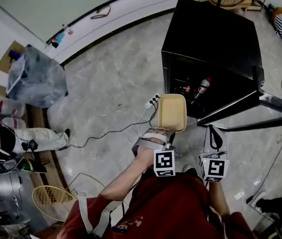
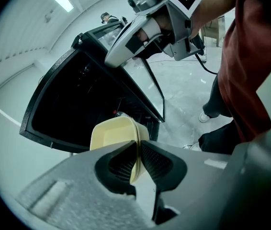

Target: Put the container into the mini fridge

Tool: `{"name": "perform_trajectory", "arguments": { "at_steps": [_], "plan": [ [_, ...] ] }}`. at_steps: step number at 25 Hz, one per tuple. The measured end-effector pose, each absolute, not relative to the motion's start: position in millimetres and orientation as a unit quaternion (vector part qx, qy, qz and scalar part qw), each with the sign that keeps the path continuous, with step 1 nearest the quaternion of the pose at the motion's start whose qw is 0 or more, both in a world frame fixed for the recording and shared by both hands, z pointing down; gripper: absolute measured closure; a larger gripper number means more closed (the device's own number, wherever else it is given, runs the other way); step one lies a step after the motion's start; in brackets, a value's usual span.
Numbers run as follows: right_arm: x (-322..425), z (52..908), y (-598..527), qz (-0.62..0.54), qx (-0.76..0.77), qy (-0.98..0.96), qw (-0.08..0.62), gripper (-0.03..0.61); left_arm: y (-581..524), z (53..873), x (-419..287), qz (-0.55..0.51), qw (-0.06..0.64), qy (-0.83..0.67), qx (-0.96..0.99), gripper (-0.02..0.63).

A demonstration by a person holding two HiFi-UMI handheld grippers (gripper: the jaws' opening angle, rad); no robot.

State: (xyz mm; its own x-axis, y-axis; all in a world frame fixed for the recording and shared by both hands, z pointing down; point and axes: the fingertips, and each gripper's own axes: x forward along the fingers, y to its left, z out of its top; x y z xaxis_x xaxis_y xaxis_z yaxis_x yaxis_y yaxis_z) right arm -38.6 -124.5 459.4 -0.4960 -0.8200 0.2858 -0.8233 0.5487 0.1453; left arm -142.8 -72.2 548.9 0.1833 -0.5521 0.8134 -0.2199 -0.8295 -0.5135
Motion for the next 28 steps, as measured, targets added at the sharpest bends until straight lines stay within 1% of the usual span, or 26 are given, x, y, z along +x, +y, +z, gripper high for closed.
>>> {"name": "perform_trajectory", "arguments": {
  "at_steps": [5,9,13,19,24,28],
  "plan": [
    [-42.7,460.1,-127.7,0.019,0.51,-0.842,0.176,0.58,-85.7,547.2,-146.6,-0.573,0.158,0.221,-0.773,0.572],
    [-42.9,450.7,-130.4,0.022,0.545,-0.821,0.168,0.58,-93.6,539.4,-151.0,-0.568,0.178,0.195,-0.779,0.572],
    [-28.7,462.1,-133.6,0.043,0.581,-0.797,0.16,0.58,-102.3,546.7,-157.3,-0.573,0.187,0.176,-0.778,0.572],
    [0.1,471.1,-144.6,0.053,0.588,-0.793,0.149,0.58,-119.6,561.6,-136.7,-0.59,0.201,0.159,-0.766,0.571],
    [7.8,482.6,-160.4,0.057,0.569,-0.808,0.138,0.58,-133.8,558.5,-114.3,-0.593,0.205,0.16,-0.762,0.572],
    [10.9,471.7,-179.9,0.069,0.557,-0.819,0.119,0.58,-148.8,563.5,-99.9,-0.602,0.202,0.166,-0.754,0.571]
  ]
}}
